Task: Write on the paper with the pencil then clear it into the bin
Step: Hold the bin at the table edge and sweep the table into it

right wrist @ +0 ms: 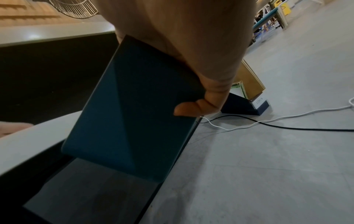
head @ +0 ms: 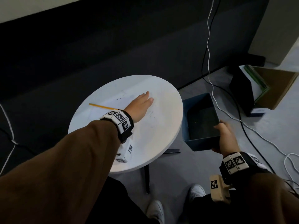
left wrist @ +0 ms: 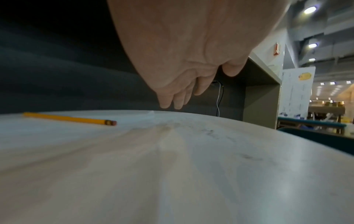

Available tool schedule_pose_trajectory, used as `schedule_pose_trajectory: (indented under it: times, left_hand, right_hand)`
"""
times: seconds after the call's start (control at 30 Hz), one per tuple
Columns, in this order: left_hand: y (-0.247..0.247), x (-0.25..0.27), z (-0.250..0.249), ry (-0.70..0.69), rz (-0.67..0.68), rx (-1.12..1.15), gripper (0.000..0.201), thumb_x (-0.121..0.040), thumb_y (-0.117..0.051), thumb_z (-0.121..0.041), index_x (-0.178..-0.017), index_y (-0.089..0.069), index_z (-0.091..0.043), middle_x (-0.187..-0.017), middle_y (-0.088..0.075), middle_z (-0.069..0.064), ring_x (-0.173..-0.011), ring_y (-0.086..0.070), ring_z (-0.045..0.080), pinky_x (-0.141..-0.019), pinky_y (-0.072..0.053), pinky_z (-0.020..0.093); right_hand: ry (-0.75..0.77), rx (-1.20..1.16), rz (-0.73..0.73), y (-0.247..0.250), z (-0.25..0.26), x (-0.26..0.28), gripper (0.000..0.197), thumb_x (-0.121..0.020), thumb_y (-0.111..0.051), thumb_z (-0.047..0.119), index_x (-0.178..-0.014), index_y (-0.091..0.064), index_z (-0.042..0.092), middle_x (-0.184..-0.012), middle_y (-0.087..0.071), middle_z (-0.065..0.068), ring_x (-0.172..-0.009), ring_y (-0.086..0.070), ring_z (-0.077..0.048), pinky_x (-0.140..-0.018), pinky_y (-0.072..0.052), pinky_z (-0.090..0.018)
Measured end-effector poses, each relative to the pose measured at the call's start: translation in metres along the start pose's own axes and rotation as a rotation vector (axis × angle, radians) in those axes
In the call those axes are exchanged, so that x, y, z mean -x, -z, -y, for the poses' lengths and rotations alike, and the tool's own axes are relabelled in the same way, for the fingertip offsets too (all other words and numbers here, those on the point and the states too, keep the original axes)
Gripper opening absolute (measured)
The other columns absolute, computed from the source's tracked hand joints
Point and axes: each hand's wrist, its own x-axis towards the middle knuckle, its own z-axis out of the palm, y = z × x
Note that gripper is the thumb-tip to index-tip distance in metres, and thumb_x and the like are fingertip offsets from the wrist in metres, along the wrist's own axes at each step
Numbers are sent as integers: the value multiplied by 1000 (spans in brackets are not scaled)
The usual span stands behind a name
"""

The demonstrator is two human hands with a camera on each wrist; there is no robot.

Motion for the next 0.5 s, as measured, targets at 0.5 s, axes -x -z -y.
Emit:
schedule_pose_trajectory:
  times: [0.5]
  left_hand:
    - [-48, -30, 5, 220, 111, -274, 63, -106, -13, -41, -159, 1, -11, -162, 20, 20, -151, 20, 31, -123, 5, 48]
  right_hand:
    - [-76, -7, 84, -16, 0, -11, 37, -97, -47, 38, -134, -45, 33, -112, -48, -2, -100, -52, -28, -75, -53, -44]
